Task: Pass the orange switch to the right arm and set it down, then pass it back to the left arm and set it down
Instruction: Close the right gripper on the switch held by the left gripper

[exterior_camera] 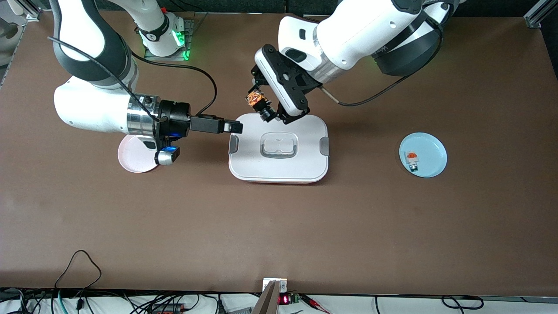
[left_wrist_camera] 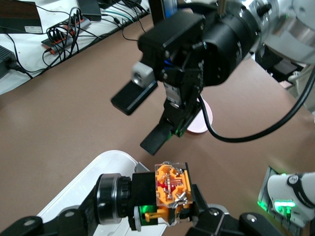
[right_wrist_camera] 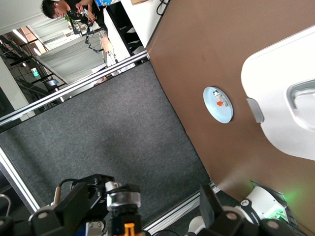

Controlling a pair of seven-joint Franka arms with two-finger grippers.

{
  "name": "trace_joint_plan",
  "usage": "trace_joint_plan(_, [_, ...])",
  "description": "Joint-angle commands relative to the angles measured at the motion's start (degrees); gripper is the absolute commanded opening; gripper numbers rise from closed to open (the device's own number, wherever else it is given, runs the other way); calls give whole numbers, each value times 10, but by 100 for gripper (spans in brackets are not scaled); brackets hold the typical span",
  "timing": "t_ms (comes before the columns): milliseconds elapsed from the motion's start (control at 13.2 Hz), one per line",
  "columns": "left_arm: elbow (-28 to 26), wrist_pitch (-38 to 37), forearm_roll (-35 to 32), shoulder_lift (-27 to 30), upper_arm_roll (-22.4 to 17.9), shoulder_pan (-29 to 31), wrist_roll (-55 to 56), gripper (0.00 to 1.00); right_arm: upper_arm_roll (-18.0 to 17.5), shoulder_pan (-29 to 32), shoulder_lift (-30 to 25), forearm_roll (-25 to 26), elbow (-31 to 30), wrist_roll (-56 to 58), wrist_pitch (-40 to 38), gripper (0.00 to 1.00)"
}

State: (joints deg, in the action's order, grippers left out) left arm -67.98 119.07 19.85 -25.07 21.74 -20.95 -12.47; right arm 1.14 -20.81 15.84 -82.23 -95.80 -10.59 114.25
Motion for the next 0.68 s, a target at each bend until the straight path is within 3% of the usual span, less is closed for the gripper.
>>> trace_joint_plan(0, [-4, 22, -16, -2, -4, -10, 26, 3, -1, 2, -34, -51, -32, 8, 4, 100])
trace_joint_plan(151, [-8, 22, -16, -1, -4, -10, 26, 3, -1, 1, -35, -80, -33, 14, 9, 100])
trace_joint_plan(606, [-9, 21, -16, -1, -4, -10, 27, 3, -3, -14, -35, -80, -53, 13, 26, 100])
